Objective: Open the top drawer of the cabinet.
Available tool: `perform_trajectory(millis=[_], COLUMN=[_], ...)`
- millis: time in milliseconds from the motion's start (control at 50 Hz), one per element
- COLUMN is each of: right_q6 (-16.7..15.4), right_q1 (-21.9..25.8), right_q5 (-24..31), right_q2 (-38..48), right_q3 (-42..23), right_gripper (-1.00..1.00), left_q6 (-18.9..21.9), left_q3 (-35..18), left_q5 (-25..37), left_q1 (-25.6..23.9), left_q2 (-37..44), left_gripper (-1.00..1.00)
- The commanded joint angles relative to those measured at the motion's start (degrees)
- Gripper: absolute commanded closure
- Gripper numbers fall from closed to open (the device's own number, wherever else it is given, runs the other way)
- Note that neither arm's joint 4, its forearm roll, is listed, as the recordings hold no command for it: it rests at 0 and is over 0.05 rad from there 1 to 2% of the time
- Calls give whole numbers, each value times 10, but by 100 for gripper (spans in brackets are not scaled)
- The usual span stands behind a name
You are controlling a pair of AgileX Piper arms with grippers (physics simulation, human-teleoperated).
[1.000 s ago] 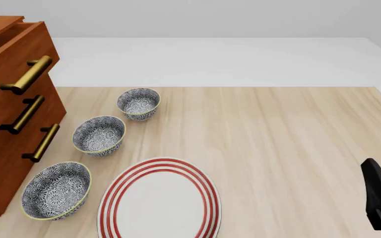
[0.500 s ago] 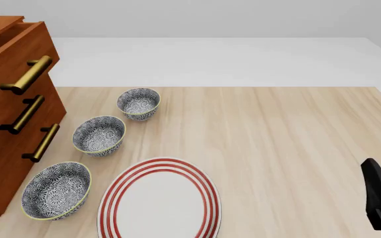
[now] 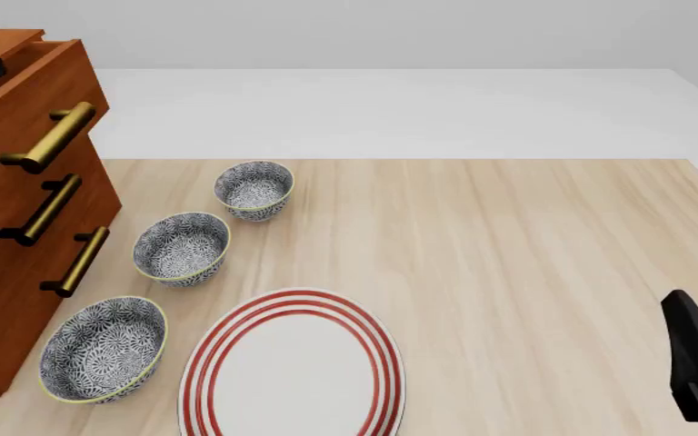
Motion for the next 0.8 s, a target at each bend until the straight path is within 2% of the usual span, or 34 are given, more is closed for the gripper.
perform_trajectory(millis=[20,800], right_q6=[0,0], right_q1=[0,0], right_q5=[0,0], right_q2=[0,0], right_q3=[0,0], right_gripper=[-100,-100], left_q6=[-3,1], left_q3=[6,11], left_q5=[-9,-27], left_q1=[1,14], left_q2=[11,32], left_gripper=[-100,-100])
